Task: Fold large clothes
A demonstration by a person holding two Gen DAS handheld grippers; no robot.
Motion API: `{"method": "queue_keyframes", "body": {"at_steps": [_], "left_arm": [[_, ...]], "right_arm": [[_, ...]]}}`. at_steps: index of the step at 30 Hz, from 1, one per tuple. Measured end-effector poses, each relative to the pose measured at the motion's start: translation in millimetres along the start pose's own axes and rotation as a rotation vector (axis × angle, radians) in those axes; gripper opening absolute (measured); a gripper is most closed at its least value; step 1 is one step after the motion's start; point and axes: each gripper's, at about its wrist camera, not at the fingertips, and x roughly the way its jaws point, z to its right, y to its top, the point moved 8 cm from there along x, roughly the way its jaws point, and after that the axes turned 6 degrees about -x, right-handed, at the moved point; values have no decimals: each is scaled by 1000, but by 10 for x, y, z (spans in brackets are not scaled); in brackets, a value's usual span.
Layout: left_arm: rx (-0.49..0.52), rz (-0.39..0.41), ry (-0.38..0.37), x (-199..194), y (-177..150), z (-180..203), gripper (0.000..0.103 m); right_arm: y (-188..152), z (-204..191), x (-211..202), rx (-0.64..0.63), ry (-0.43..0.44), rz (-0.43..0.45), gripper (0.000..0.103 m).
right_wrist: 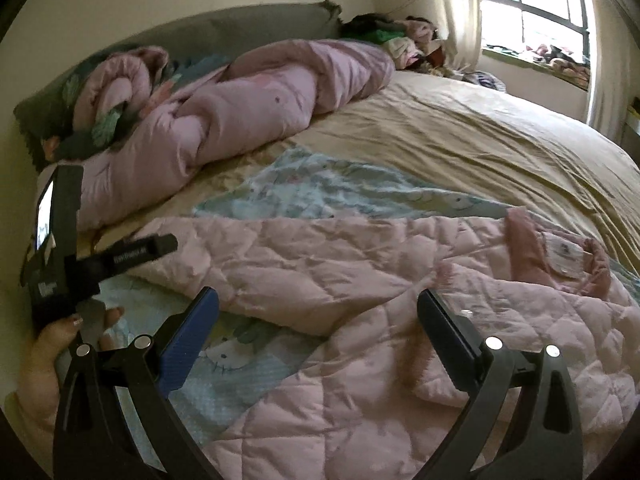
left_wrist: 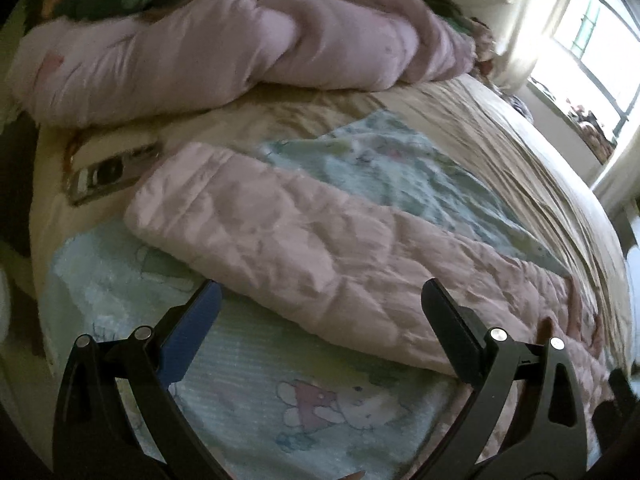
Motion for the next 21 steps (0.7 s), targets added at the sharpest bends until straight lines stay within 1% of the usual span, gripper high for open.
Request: {"method": "queue_keyframes", "body": {"at_steps": [3,6,7,9,10,12,13,15,16,17,20,21], "left_arm": [[-49,-32,16,147,5,-173,94],[-98,-70,14,319,-19,-299,94],[-121,-94,11,410,-39,-353,94],[-160,-130,8,556,-75,-444,94],[-175,-138,13,612,-84,-483,94],[-238,-145,10,743,-95,-599,94],[-275,-145,2,801,-95,-647,94],[-316,-165,-39,914,-96,-684,94],[-345,-173,-73,994,-88,-698,94],[-363,-170,-83,1026,-79,-710,94],[-418,-123,-125,1078,50,-765,94],[-422,-110,-138,1078,89,-771,94]], "right_arm": [[-22,-131,129,-33,17,-27,99],[-65,-218,201,-51,32,-42,99],[-92,-240,221,-55,38,-47,99],[-144,-247,244,-56,38,-53,99],[-180,-227,256,-52,37,-57,99],[-254,-168,277,-36,33,-71,99],[-304,-115,283,-20,31,-79,99],[-380,-18,268,0,25,-92,99],[-404,33,248,7,20,-94,99],[-430,87,223,13,13,-95,99],[-505,254,147,33,-7,-97,99],[-519,293,131,38,-11,-96,99]]}}
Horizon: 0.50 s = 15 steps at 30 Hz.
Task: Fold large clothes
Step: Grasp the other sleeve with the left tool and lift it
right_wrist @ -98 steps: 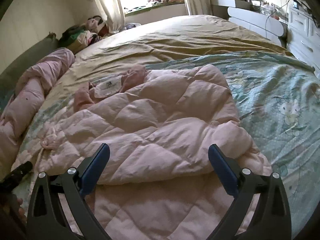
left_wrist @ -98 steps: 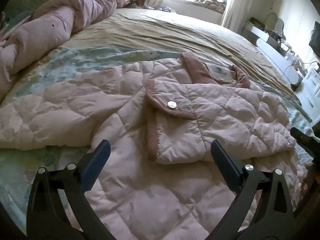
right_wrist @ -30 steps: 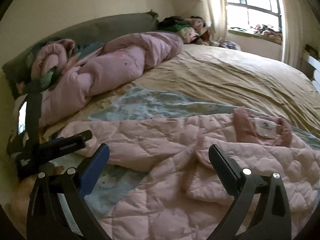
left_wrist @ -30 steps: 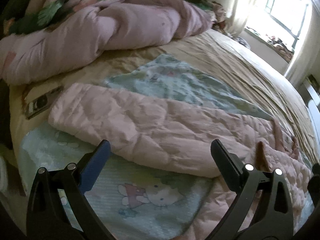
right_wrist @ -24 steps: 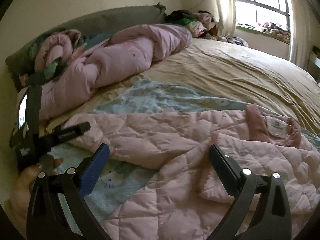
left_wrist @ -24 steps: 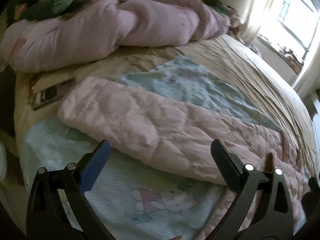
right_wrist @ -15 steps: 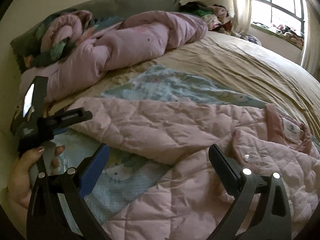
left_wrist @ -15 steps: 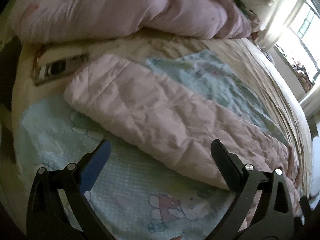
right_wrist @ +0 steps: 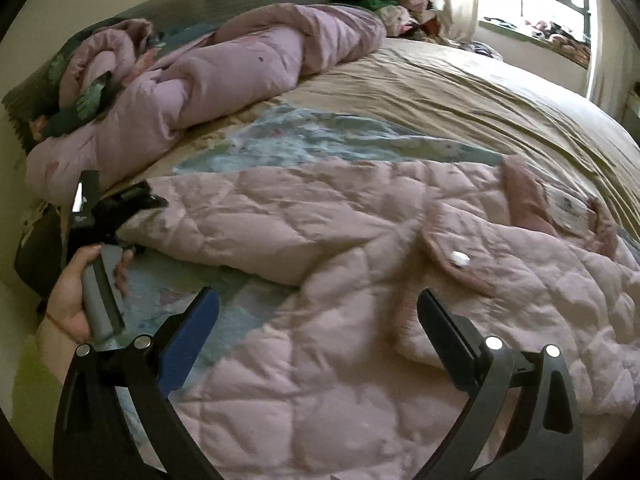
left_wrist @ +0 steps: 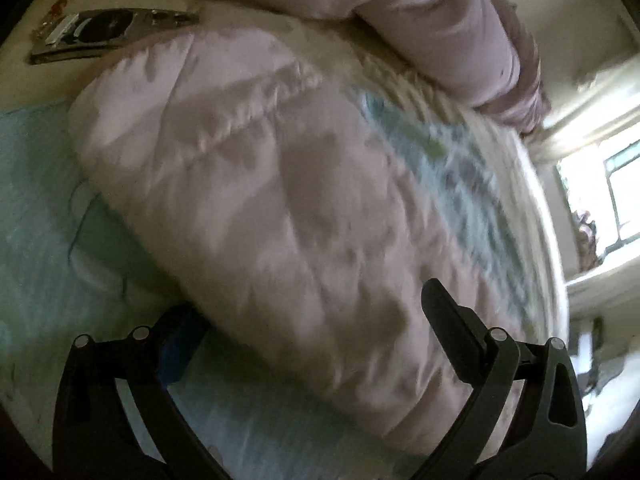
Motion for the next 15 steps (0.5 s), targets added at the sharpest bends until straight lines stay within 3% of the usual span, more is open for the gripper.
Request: {"method": "queue_keyframes", "body": {"at_steps": [5,6,8,11,15], "left_arm": [[-44,36,-62,-23,67,-50,89],[-55,50,-59,-47,74,-68,84],[-50,88,-44,-134,112,-95,33],[-44,119,-107,-281,163,-41,19],[14,186,-134,-525,192,189,16]], "right_arm": [[-76,243,-85,63,-18,11,99],[-83,265,-93,72,-17,13,99],[-113,309,-121,93,-12,19,99],[-181,358,-182,131,-2,27,99],[-286,456,-270,171,-2,36,99]]}}
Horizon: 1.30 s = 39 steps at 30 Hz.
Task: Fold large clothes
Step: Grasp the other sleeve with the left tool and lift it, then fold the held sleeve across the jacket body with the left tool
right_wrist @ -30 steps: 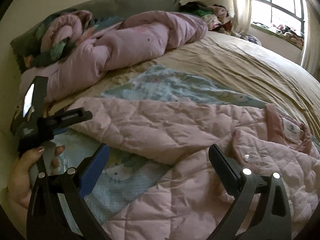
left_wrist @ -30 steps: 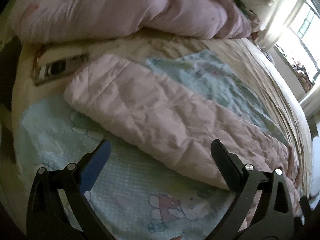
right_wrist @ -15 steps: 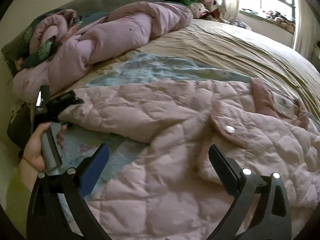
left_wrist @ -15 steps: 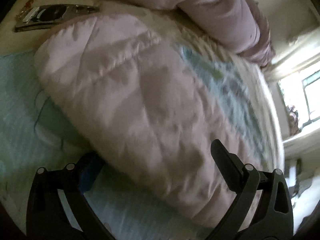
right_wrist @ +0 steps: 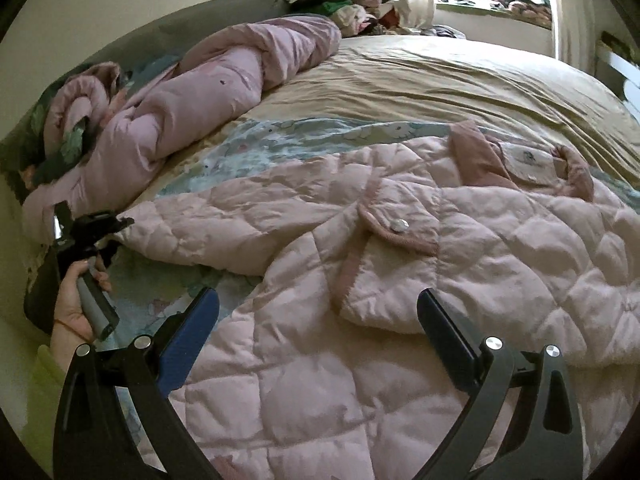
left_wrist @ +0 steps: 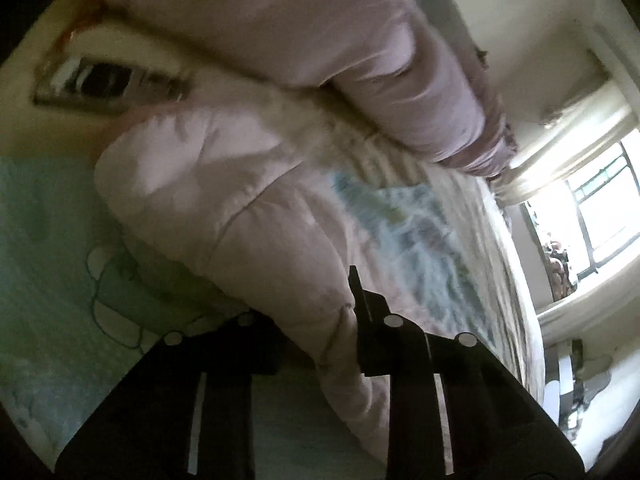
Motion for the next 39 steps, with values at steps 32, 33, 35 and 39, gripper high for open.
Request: {"method": "queue_keyframes", "body": {"at_steps": [32,33,35,39], "left_arm": [[569,56,-503,-1576,-1236,2480,12],[571,47,-518,-1585,-1270,2504,12],[571,25,-547,-1607,-1352,2554,12],[598,15,-564,-1642,-1499,2630,12]], "right_arm": [[-467,1309,-842,313,-153,92,99],[-476,1340,-871,316,-157,96,99],[-493,1417,-939,336,-169,108,99],[-524,1548,-1063,386,-173,138,99]]}}
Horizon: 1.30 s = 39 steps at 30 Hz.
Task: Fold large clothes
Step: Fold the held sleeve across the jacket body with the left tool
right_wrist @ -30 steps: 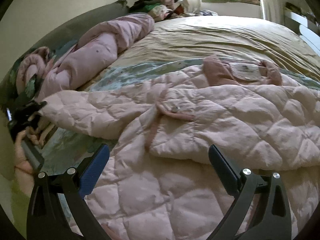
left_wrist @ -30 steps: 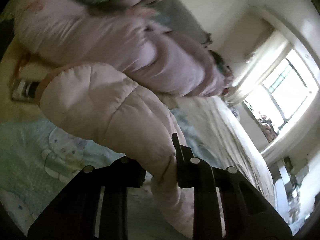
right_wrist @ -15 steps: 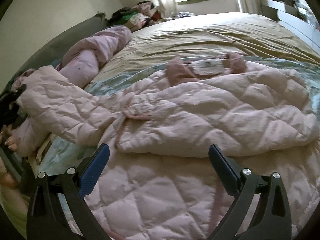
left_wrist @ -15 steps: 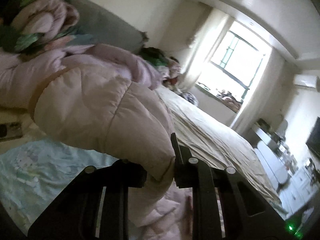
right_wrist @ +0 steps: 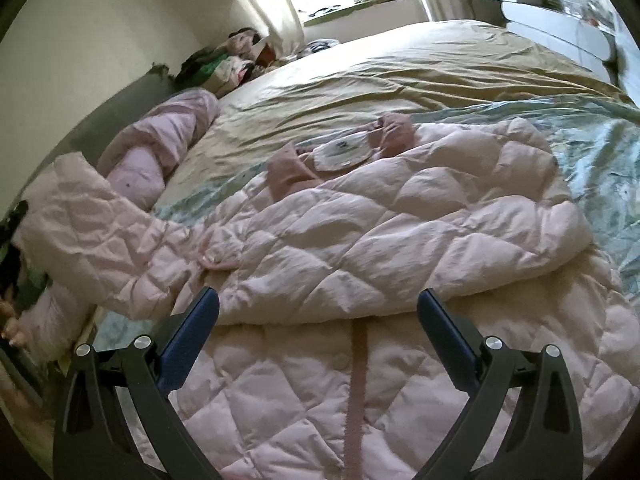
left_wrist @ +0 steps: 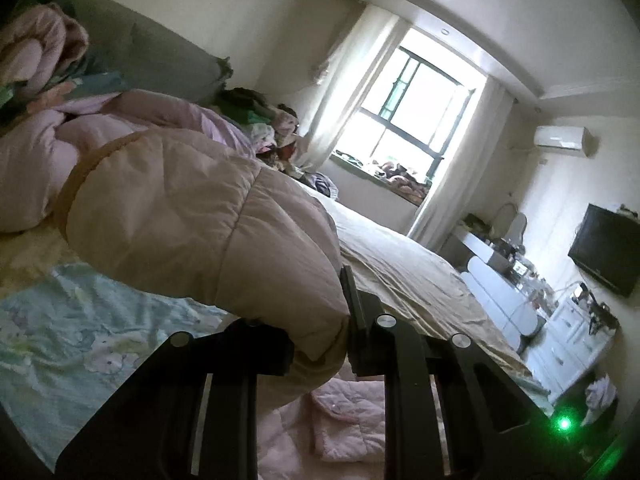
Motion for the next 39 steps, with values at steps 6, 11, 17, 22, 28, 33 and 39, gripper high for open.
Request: {"method": "queue_keyframes", "body": {"at_steps": [6,11,17,22,28,33,39], "left_arm": [[65,-28,-55,82,-149,293,12],[151,-89,-119,208,-409,605,12],[262,-175,-178,389,-817,909,12],[353,-243,-220,513,-1211,1143,12],[483,-319,-220,655,-1712,1331,12],[590,-406,-213,783,-2207,1418,12],[796,-458,-184,805,-2731,1523,12]], "right_arm": [[51,171,-109,27,-28,24,99],[43,372,-209,53,-57,37,99],[42,588,-311,103,-78,65,99],[70,793,-409,136,-109,88,99],[52,1079,-542,186,-145,111,99],[50,1286,-646,225,-169,131,99],[26,1430,-714,257,-178,143,99]]}}
